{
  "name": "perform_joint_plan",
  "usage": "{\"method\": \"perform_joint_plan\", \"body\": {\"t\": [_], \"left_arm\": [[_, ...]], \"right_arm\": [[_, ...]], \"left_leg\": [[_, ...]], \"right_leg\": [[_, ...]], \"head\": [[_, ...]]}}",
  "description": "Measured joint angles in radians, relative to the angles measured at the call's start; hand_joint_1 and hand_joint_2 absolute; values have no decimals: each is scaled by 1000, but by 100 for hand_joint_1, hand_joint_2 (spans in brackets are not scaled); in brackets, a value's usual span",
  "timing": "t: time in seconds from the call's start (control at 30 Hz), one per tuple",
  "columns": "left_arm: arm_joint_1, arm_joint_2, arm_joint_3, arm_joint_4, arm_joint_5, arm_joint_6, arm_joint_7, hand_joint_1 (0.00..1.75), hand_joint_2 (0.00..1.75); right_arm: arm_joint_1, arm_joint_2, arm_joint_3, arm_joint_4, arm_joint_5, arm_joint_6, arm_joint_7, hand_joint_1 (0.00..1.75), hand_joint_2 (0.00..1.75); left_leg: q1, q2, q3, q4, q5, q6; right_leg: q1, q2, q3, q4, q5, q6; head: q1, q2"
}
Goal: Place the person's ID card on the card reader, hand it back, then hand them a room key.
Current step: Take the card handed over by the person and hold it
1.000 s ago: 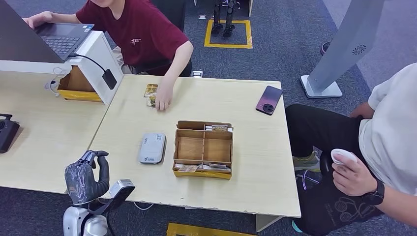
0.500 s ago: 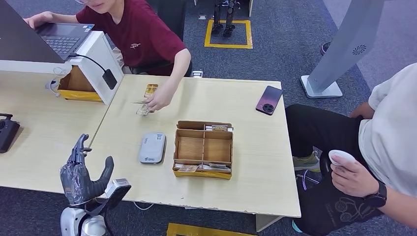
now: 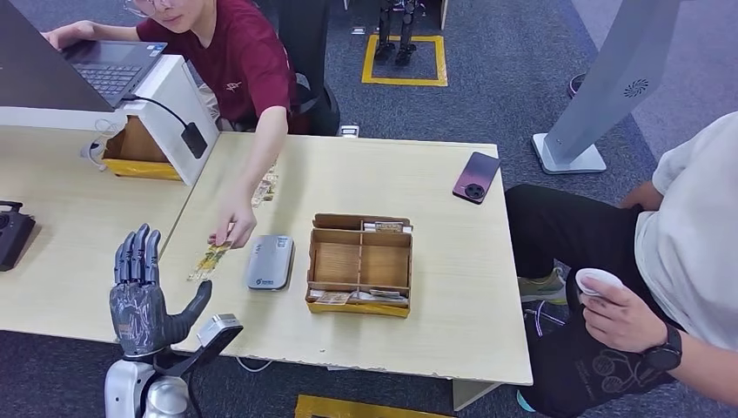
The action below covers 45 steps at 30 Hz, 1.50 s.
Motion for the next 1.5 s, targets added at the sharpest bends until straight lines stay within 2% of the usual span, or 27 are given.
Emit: {"method": "perform_joint_plan", "body": {"t": [0.97,1.0,1.1,1.13,1.5], "left_arm": [[-8,1,18,0,42,0,0,0,175],[-8,1,18,0,43,0,0,29,175],[-8,1,18,0,54,0,0,160,175],[-8,1,18,0,63,0,0,175,175],[-3,11,-10,21,139,0,1,175,175]], "right_arm": [[-1,0,-9,0,7,0,-2,0,175],[-1,0,-9,0,8,0,-2,0,175],[-1,0,-10,0,14,-1,-3,0,175],[-1,0,-11,0,16,-1,-4,0,175],[-5,2,-49,0,60,2,-9,0,175]], "left_leg": [[0,0,0,0,0,0],[0,0,0,0,0,0],[0,0,0,0,0,0],[0,0,0,0,0,0],[0,0,0,0,0,0]], "right_leg": [[0,0,0,0,0,0],[0,0,0,0,0,0],[0,0,0,0,0,0],[0,0,0,0,0,0],[0,0,0,0,0,0]], "head": [[0,0],[0,0],[0,0],[0,0],[0,0]]}}
